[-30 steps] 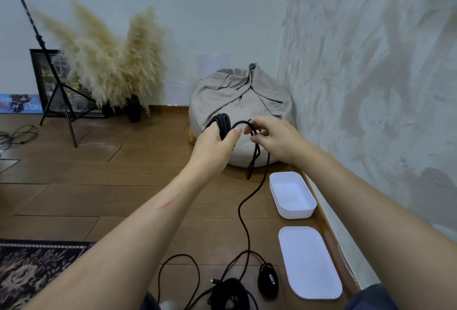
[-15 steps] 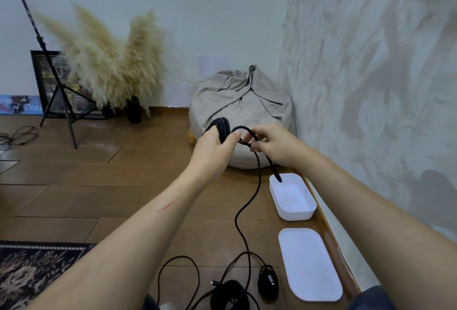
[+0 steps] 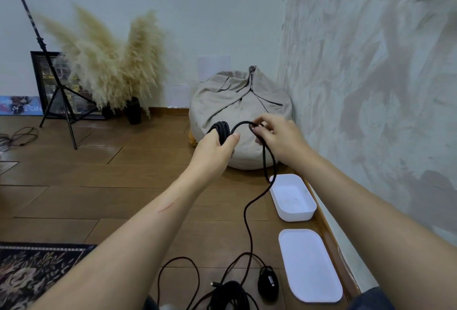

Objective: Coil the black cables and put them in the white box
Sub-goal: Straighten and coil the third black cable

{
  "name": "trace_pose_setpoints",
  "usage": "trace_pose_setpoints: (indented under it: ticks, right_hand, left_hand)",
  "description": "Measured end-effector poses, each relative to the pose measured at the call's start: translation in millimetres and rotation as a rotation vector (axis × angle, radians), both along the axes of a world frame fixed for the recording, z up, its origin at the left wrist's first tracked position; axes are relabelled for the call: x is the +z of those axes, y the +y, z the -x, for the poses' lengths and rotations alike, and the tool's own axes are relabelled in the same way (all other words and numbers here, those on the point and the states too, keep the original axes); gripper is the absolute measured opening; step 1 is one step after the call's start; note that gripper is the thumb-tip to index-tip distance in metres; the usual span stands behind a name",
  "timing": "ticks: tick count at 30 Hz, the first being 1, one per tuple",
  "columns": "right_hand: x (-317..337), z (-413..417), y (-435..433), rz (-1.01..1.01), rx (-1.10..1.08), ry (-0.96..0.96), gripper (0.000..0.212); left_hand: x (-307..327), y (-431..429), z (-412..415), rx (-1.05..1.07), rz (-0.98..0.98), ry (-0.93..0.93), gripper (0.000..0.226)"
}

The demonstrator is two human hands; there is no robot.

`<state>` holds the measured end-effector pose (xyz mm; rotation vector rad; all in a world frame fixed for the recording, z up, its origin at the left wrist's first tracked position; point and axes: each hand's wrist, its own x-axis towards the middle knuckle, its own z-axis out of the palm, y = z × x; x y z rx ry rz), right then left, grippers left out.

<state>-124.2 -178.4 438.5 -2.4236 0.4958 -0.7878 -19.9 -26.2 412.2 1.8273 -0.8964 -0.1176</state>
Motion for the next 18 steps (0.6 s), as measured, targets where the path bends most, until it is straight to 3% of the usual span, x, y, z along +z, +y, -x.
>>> trace_pose_setpoints:
  ticks: [3,10,18]
  right_hand:
    - [5,0,-2,-0.004,-0.026,-0.092,0.008]
    - [-7,-2,-4,-0.096,0.028,0.085,0.013]
    - [-15,-6,-6,-0.189,0.031,0.111,0.018]
  left_hand:
    - [-1,1,1,-0.092,-0.058,0.027,0.048]
    - [6,2,9,-0.129,-0.03,0.016,0.05]
    - [6,1,9,-0.081,0.012,0.044,0.046]
